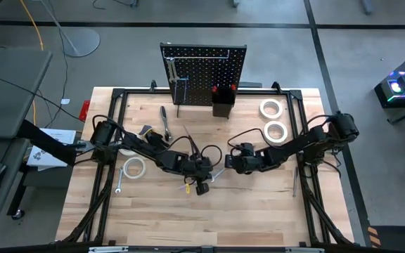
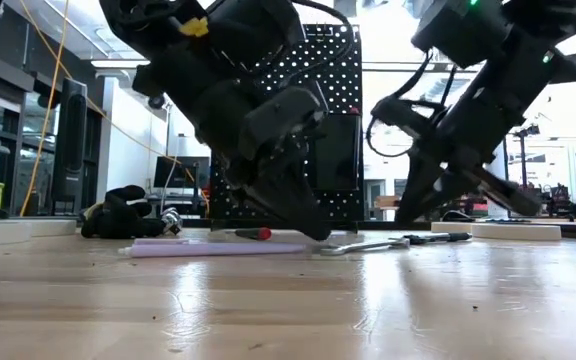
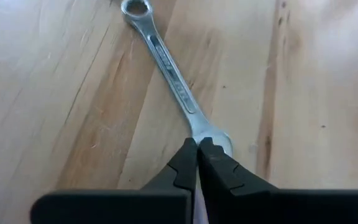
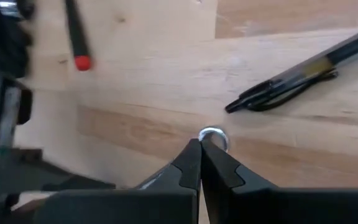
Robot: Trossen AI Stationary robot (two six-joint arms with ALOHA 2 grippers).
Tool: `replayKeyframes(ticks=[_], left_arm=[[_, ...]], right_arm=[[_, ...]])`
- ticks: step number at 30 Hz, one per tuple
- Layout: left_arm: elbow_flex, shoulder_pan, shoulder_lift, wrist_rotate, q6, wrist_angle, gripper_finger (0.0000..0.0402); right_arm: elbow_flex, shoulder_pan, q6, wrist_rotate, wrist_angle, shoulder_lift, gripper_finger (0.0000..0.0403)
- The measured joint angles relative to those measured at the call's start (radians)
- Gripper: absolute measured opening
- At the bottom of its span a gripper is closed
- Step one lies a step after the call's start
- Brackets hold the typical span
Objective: Hang tools onto peg board
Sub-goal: Hang the wrench onto the peg board
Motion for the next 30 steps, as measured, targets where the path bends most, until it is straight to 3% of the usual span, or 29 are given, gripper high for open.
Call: replayKeyframes(ticks=[14, 30], left_arm=[[0.001, 0.0, -0.065, -0.024, 0.052, 0.001, 0.0073], [0.002, 0.0, -0.083, -0.065, 0.087, 0.004, 0.0081]], right_arm=[[0.001, 0.013, 0.012, -0.034, -0.059, -0.027, 0.0], [0.001, -0.031, -0.002, -0.09, -0.015, -0.011, 0.0]])
